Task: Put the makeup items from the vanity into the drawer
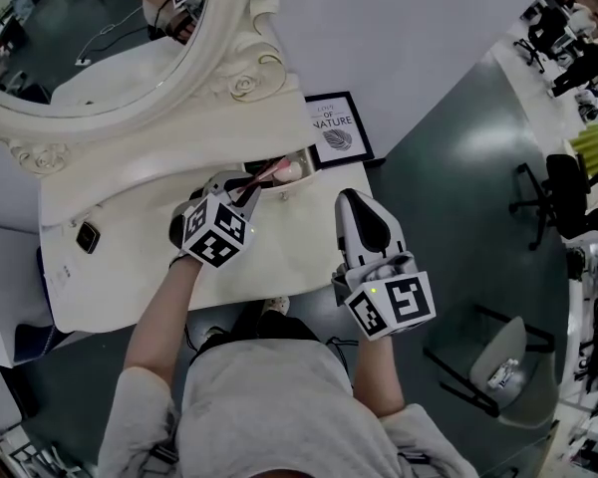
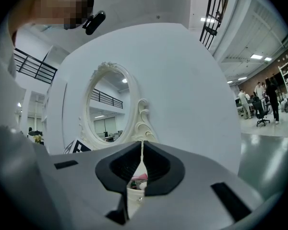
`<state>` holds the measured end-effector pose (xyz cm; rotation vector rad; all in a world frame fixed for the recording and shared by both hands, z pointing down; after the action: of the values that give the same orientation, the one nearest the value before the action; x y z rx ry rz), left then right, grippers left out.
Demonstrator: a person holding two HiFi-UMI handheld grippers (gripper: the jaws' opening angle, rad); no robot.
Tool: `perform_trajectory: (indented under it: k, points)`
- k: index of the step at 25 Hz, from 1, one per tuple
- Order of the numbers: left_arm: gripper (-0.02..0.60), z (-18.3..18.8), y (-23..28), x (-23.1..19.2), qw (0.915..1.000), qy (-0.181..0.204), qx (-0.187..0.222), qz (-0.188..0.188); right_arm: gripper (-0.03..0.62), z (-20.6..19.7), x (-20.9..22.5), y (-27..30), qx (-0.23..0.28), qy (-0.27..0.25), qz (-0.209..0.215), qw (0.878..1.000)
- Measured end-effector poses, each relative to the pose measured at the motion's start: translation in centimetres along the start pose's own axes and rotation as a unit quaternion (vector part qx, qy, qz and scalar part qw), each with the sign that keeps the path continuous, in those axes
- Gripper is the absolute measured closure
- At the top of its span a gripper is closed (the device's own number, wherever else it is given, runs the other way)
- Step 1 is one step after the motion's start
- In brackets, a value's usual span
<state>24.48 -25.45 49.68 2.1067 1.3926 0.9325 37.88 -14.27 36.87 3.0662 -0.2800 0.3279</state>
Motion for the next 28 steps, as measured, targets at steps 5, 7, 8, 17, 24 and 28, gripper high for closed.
perform_trajectory:
  k: [5, 7, 8, 17, 24, 28]
  points:
    - [0.531, 0.2, 1.5, -0.3, 0.9986, 0.038, -0.037, -0.001, 0.566, -0.2, 0.6, 0.4, -0.005, 0.003, -0.001, 1.000]
    - [0.531, 0.4, 2.2, -0.4, 0.9976, 0.048, -0.050, -0.002, 0.566, -0.2, 1.0, 0.4, -0.006, 0.005, -0.003, 1.000]
    - [0.531, 0.5, 2.4, -0.4, 0.9971, 0.052, -0.056, -0.003, 0.566, -0.2, 1.2, 0.4, -0.006, 0.005, -0.005, 1.000]
    - [0.531, 0.7, 4.5, -0.7, 0.9892, 0.104, -0.102, -0.004, 0.566, -0.5, 2.4, 0.1, -0.010, 0.008, -0.017, 1.000]
    - [0.526, 0.5, 5.1, -0.5, 0.9866, 0.121, -0.109, -0.007, 0.566, -0.6, 2.8, 0.0, -0.010, 0.009, -0.022, 1.000]
    - [0.482, 0.5, 5.1, -0.6, 0.9857, 0.128, -0.109, -0.009, 0.566, -0.6, 2.8, 0.2, -0.011, 0.009, -0.020, 1.000]
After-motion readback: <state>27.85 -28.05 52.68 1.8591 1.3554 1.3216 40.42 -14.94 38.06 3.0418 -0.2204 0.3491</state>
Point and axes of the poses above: the fingertips, and each gripper's own axes: y forward along the fingers, x to its right, z out of its top, the point moved 3 cm from there along -y, backward along the fingers, and after that the axes turned 1 degree about y, right-handed, at the moved point
